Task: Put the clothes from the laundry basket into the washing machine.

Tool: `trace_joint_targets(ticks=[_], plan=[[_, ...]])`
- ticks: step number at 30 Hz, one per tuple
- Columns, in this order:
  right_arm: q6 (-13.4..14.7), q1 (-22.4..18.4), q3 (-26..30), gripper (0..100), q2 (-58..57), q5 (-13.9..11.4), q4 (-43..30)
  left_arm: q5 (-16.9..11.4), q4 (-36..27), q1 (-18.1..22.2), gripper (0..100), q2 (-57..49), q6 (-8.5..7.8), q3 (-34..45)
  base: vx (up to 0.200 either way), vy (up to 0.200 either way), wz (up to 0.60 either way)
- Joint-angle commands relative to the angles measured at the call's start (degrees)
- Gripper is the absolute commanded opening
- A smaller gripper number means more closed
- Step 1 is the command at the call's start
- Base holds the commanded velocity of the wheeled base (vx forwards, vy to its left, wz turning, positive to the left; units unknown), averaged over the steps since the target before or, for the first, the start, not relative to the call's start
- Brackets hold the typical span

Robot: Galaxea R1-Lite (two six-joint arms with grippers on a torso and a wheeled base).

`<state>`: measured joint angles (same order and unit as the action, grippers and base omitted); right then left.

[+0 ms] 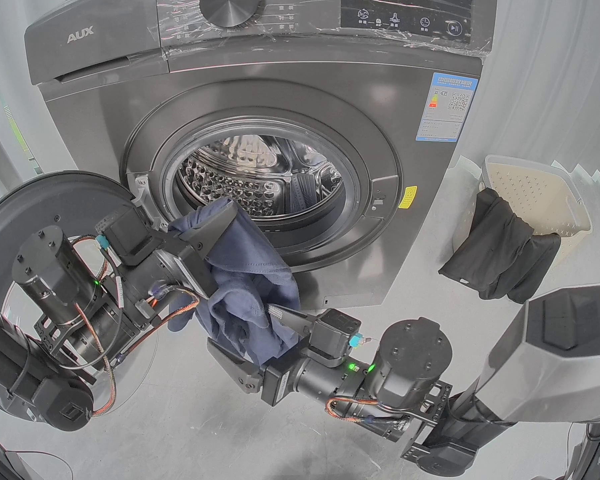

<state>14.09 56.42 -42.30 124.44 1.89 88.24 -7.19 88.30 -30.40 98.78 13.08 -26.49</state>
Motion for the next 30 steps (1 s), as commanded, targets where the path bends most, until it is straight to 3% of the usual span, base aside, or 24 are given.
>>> trace_joint_targets(ticks=[1, 7, 8, 21, 28, 30], plan=[[-1.0, -1.05, -2.52, 100, 3.26, 0.04, 0.01, -0.01, 0.03, -0.01, 0, -0.25, 0.02, 0.04, 0.0, 0.0, 0.0], [-1.35, -1.75, -6.83, 100, 6.25, 0.04, 0.01, -0.1, 0.03, -0.01, 0, -0.61, 0.02, 0.04, 0.0, 0.0, 0.0], [-1.35, -1.75, -7.01, 0, 6.25, 0.04, 0.01, -0.1, 0.03, -0.01, 0, -0.61, 0.02, 0.04, 0.0, 0.0, 0.0], [-1.96, -2.1, -7.27, 0, 4.49, 0.22, 0.01, -0.1, 0.03, 1.14, 0, -0.08, 0.1, -0.14, 0.0, 0.0, 0.0], [-2.05, -2.19, 6.0, 0, -2.1, -0.48, -0.7, -0.1, 0.03, 3.07, 0, -0.08, 0.45, -1.46, 0.0, 0.0, 0.0], [-1.96, -2.98, 12.15, 0, -2.98, -0.66, -0.52, 0.07, 0.03, 3.16, 0, -0.17, 0.72, -1.99, 0.0, 0.0, 0.0]])
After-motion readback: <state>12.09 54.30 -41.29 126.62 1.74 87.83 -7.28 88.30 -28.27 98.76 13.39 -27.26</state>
